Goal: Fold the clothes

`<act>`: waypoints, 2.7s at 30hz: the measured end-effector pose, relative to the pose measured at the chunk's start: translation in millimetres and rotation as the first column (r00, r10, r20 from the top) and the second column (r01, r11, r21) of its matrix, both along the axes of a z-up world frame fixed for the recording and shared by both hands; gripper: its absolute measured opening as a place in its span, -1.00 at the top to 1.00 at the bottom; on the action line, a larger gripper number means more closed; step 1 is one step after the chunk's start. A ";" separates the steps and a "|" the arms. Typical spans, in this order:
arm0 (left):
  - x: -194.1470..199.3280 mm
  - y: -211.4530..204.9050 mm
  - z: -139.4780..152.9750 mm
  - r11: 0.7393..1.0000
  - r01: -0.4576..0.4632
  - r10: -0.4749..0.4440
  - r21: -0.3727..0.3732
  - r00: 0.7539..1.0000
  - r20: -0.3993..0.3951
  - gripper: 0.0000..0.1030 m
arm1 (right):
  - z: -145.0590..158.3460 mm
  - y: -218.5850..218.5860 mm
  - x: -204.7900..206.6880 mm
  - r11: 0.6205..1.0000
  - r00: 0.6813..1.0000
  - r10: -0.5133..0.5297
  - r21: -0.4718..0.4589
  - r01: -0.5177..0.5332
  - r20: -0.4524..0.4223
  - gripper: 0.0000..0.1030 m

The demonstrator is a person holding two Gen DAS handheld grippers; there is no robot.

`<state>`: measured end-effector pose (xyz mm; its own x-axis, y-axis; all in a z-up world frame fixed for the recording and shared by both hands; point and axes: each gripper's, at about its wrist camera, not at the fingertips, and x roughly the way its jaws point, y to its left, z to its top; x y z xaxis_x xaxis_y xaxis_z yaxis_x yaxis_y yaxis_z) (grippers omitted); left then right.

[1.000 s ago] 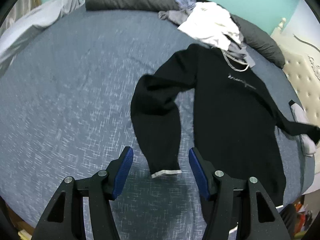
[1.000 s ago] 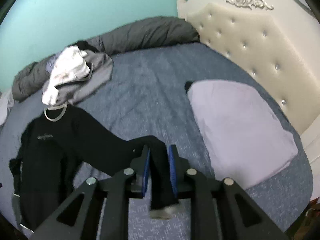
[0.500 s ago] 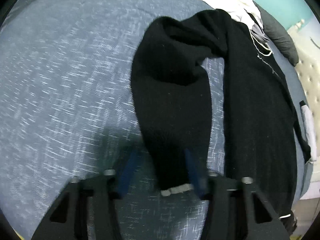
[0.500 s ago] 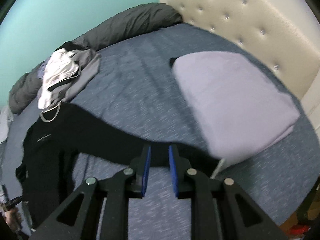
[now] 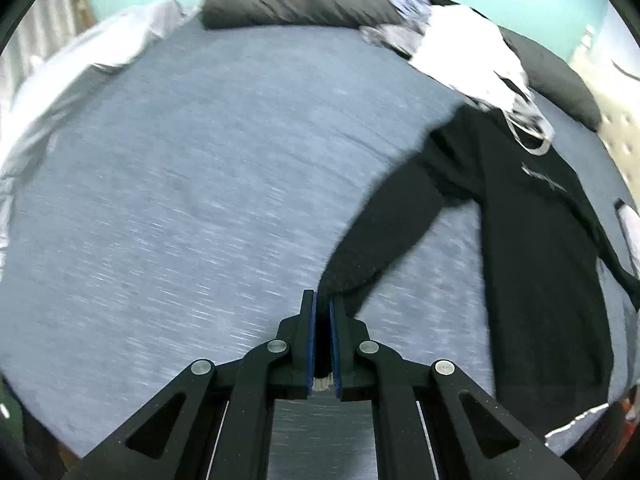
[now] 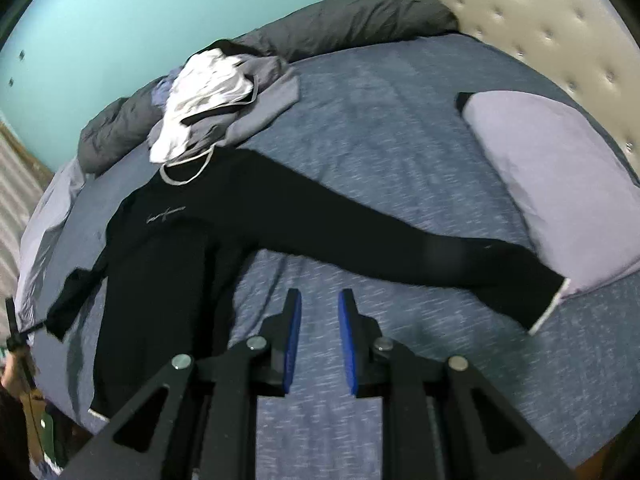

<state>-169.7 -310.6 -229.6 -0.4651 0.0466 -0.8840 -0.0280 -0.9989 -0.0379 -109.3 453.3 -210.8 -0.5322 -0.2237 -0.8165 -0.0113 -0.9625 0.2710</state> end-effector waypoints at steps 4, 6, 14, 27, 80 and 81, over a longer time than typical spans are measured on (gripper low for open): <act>-10.5 -39.3 20.2 0.993 -0.060 0.055 -0.100 0.997 -0.047 0.89 | -2.3 -20.7 6.0 0.999 0.998 0.053 0.006 -0.053 0.020 0.65; -8.6 -53.2 21.7 0.988 -0.080 0.074 -0.130 0.996 -0.046 0.82 | -4.4 -28.9 10.3 0.997 0.997 0.073 -0.013 -0.073 0.029 0.65; 15.6 -56.2 15.0 0.970 -0.150 0.142 -0.193 0.988 -0.054 0.29 | -29.7 -78.9 32.1 0.977 0.969 0.209 -0.061 -0.202 0.135 0.05; 89.5 87.0 -33.7 0.956 0.203 -0.231 0.211 0.966 0.114 0.13 | -105.6 -141.3 65.6 0.942 0.893 0.315 -0.222 -0.253 0.320 0.04; 160.0 216.2 -79.5 0.867 0.399 -0.468 0.300 0.859 0.210 0.92 | -110.1 -114.0 97.7 0.957 0.923 0.274 -0.172 -0.234 0.270 0.93; 161.5 214.2 -70.6 0.864 0.406 -0.471 0.298 0.860 0.194 0.93 | -102.9 -107.7 99.1 0.957 0.929 0.269 -0.182 -0.228 0.254 0.94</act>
<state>-8.1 -96.4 -300.2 -0.1088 0.4166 -0.9026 -0.4175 -0.8431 -0.3388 -10.2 345.6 -313.7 -0.2052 -0.4481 -0.8701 0.1297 -0.8936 0.4297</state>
